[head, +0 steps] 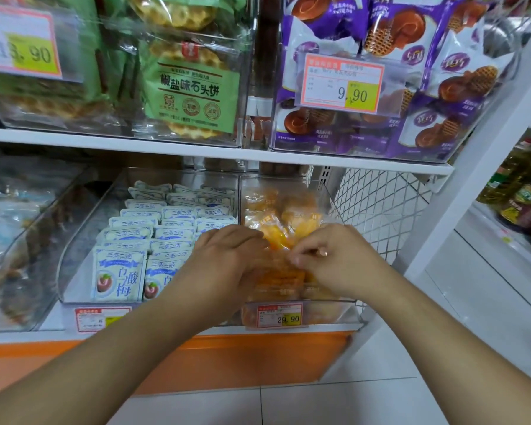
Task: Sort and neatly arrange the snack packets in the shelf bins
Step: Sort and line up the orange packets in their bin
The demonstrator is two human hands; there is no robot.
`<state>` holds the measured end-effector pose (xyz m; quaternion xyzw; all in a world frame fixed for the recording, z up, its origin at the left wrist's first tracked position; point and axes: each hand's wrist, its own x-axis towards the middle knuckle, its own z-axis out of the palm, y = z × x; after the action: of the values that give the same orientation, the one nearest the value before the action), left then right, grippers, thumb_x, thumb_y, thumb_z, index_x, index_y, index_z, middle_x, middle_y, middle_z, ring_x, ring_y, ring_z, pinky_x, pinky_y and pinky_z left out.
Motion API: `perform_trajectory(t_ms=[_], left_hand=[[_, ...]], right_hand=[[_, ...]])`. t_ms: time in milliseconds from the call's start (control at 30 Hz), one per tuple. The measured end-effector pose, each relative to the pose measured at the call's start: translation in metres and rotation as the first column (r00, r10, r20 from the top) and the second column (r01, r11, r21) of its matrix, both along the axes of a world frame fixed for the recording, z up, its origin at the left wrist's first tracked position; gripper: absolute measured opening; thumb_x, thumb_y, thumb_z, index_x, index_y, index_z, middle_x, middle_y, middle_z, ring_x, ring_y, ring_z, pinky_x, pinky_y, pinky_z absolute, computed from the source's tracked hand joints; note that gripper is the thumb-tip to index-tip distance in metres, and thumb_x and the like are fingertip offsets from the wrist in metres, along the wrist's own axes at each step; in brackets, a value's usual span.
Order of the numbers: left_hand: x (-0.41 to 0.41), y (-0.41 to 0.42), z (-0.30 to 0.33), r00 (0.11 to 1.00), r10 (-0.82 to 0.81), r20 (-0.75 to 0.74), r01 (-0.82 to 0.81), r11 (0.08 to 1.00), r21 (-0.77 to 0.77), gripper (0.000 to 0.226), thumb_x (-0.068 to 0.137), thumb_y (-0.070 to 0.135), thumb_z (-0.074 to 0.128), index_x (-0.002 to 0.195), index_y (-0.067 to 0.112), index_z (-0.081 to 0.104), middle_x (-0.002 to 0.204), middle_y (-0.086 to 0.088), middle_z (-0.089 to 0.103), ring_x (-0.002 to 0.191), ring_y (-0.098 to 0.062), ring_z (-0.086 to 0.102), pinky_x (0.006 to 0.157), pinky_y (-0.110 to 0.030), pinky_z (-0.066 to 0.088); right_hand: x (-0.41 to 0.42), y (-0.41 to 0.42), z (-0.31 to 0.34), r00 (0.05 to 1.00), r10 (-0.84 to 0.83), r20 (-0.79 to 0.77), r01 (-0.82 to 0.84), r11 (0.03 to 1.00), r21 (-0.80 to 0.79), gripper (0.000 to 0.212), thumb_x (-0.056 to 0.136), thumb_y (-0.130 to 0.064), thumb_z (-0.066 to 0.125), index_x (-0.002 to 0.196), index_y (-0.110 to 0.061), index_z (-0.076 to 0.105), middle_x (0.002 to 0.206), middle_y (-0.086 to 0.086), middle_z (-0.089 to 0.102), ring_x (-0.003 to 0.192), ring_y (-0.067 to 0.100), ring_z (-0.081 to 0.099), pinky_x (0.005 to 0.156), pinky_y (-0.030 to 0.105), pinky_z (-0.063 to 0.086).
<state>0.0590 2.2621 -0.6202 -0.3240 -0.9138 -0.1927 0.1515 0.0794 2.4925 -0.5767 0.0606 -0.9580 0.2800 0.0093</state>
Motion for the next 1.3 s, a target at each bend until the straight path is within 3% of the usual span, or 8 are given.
perform_trajectory(t_ms=[133, 233, 500, 733, 933, 1033, 1167, 1300], left_hand=[[-0.007, -0.01, -0.004, 0.988, 0.087, 0.126, -0.073, 0.991, -0.115, 0.06, 0.101, 0.058, 0.031, 0.153, 0.031, 0.037, 0.165, 0.014, 0.025, 0.153, -0.01, 0.013, 0.122, -0.04, 0.017], [-0.005, -0.013, 0.003, 0.965, 0.108, 0.24, -0.094, 0.993, -0.069, 0.076, 0.1, 0.064, 0.038, 0.162, 0.03, 0.011, 0.168, 0.016, 0.005, 0.153, -0.007, 0.006, 0.125, -0.034, 0.016], [-0.003, -0.018, 0.01, 0.865, 0.144, 0.481, -0.149, 0.988, -0.027, 0.086, 0.096, 0.064, 0.049, 0.161, 0.035, 0.002, 0.168, 0.013, 0.008, 0.154, -0.014, 0.013, 0.123, -0.039, 0.025], [0.001, -0.012, 0.025, 0.921, 0.054, 0.385, -0.136, 0.972, 0.189, 0.071, 0.097, 0.052, 0.058, 0.157, 0.041, 0.023, 0.162, 0.023, 0.023, 0.148, -0.002, 0.021, 0.112, -0.02, 0.022], [0.014, 0.005, 0.042, 0.974, 0.012, 0.227, -0.093, 0.932, 0.35, 0.068, 0.091, 0.043, 0.071, 0.149, 0.049, 0.036, 0.147, 0.03, 0.039, 0.126, 0.013, 0.038, 0.103, -0.016, 0.037], [0.019, 0.012, 0.052, 0.987, 0.004, 0.16, -0.07, 0.91, 0.408, 0.069, 0.09, 0.035, 0.075, 0.147, 0.049, 0.04, 0.136, 0.025, 0.048, 0.117, 0.006, 0.05, 0.096, -0.02, 0.048], [0.026, 0.015, 0.06, 0.982, -0.017, 0.187, -0.071, 0.887, 0.457, 0.02, 0.091, 0.032, 0.075, 0.108, 0.042, 0.07, 0.093, 0.02, 0.069, 0.083, -0.003, 0.064, 0.072, -0.025, 0.054], [0.033, 0.018, 0.064, 0.912, -0.153, 0.382, -0.195, 0.656, 0.729, 0.008, 0.089, 0.022, 0.077, 0.094, 0.027, 0.074, 0.083, 0.007, 0.076, 0.076, -0.013, 0.074, 0.069, -0.028, 0.06]], right_hand=[[-0.032, -0.016, -0.005, 0.999, -0.049, -0.011, 0.047, 0.993, -0.104, 0.021, 0.102, -0.031, 0.066, 0.117, -0.04, 0.076, 0.113, -0.021, 0.071, 0.099, -0.001, 0.064, 0.08, 0.015, 0.05], [-0.057, -0.029, -0.021, 0.998, -0.013, 0.063, 0.017, 0.999, -0.052, 0.028, 0.103, -0.03, 0.064, 0.129, -0.035, 0.072, 0.125, -0.015, 0.069, 0.101, 0.004, 0.064, 0.076, 0.015, 0.048], [-0.079, -0.045, -0.03, 0.993, -0.109, 0.043, 0.111, 0.993, -0.037, 0.029, 0.088, -0.004, 0.072, 0.09, -0.029, 0.085, 0.088, -0.013, 0.076, 0.09, 0.006, 0.07, 0.076, 0.025, 0.056], [-0.038, -0.019, 0.003, 0.965, -0.221, -0.14, 0.147, 0.902, -0.406, 0.022, 0.091, -0.012, 0.078, 0.082, -0.032, 0.082, 0.08, -0.012, 0.077, 0.064, 0.002, 0.067, 0.06, 0.022, 0.05], [0.015, -0.014, 0.035, 0.946, -0.191, -0.26, 0.007, 0.818, -0.575, 0.023, 0.087, -0.007, 0.082, 0.085, -0.031, 0.084, 0.086, -0.01, 0.08, 0.085, 0.011, 0.076, 0.081, 0.033, 0.06], [0.03, -0.016, 0.042, 0.942, -0.171, -0.291, -0.041, 0.797, -0.602, 0.027, 0.085, -0.003, 0.082, 0.084, -0.03, 0.083, 0.084, -0.005, 0.08, 0.081, 0.02, 0.077, 0.076, 0.037, 0.064], [0.038, -0.011, 0.045, 0.953, -0.125, -0.276, -0.083, 0.768, -0.635, 0.022, 0.085, 0.0, 0.081, 0.094, -0.02, 0.083, 0.087, 0.001, 0.081, 0.083, 0.026, 0.078, 0.075, 0.038, 0.065], [0.032, 0.003, 0.038, 0.979, -0.132, -0.154, 0.002, 0.766, -0.643, 0.027, 0.083, -0.004, 0.085, 0.105, -0.019, 0.077, 0.101, 0.0, 0.079, 0.096, 0.015, 0.076, 0.09, 0.037, 0.063]])
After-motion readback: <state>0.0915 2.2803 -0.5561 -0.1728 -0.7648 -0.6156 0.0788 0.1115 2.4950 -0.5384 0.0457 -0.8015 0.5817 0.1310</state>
